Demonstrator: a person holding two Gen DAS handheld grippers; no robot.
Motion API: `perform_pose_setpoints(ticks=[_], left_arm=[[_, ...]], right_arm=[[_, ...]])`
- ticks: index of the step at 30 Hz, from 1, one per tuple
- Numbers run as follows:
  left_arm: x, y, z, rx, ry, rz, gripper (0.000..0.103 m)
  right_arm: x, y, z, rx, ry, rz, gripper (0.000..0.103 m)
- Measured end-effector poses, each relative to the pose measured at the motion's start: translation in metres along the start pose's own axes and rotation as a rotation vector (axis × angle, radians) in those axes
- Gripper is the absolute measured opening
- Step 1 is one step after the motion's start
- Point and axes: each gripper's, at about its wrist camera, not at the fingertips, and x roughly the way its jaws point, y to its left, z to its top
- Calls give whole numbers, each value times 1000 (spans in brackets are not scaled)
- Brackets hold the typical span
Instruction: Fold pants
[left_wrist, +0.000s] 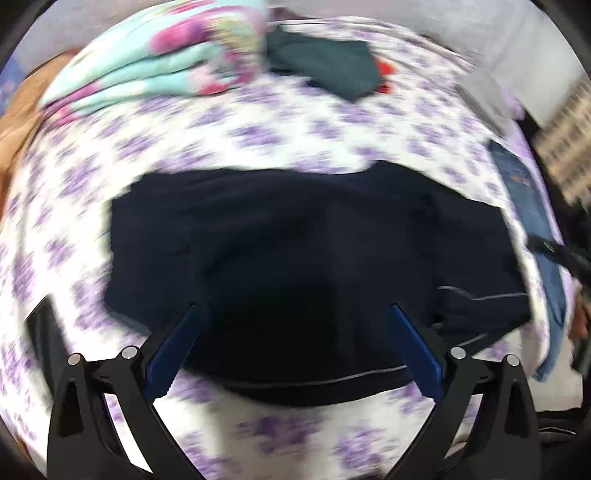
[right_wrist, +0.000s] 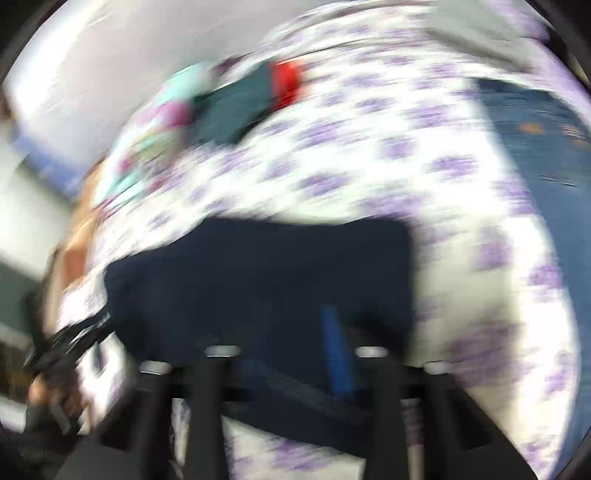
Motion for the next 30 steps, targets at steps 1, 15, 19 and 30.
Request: perform_pose_setpoints(ticks=[1,15,19,30], left_arm=[[4,-12,4,27,2,-19,98],[87,-90,0,136,205,-80,98],[61,-49,-1,2,152,-80,98],[-1,93,-6,-312,-15,167,98]], right_arm=[[2,-6,5,7,-14,-14,18],[19,34,-75,-283,180,-6,48],[27,21,-106,-332,170,-31,49],[1,-3,-62,-56,71,-8,70]])
